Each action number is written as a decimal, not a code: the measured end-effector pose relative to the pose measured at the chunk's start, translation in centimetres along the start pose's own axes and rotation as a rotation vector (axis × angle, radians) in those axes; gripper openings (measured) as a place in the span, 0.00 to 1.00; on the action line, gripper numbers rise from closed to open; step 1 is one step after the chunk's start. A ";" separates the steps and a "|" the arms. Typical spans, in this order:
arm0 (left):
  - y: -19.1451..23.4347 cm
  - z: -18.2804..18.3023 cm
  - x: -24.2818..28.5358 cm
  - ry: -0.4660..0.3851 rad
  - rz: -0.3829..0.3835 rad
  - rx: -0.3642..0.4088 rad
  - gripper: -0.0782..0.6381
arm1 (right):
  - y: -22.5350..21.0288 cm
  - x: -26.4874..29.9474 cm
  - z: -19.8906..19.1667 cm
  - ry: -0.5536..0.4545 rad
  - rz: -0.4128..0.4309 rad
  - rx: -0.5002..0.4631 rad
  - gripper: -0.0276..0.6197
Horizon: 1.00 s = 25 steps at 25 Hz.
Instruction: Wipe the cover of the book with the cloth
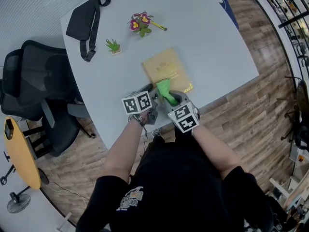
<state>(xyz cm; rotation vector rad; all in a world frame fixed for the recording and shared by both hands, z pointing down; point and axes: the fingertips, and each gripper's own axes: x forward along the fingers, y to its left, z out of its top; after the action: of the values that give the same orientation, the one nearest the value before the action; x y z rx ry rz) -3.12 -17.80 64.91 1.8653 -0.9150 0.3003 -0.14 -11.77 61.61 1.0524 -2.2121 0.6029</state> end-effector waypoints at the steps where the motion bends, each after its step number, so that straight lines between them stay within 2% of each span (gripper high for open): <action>1: 0.0 0.0 0.0 0.000 0.000 0.000 0.45 | 0.0 0.0 0.0 -0.002 0.003 -0.001 0.20; 8: 0.1 0.0 0.0 0.003 -0.005 -0.006 0.45 | -0.9 -0.2 0.0 -0.006 -0.010 0.003 0.20; 25: -0.1 0.0 0.0 -0.004 -0.006 0.004 0.45 | -7.9 -2.8 -0.7 -0.040 -0.144 0.090 0.20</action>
<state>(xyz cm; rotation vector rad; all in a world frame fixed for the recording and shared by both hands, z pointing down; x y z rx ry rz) -3.03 -17.80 64.82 1.8724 -0.9114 0.2951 7.81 -14.42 61.23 1.2676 -2.1378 0.6277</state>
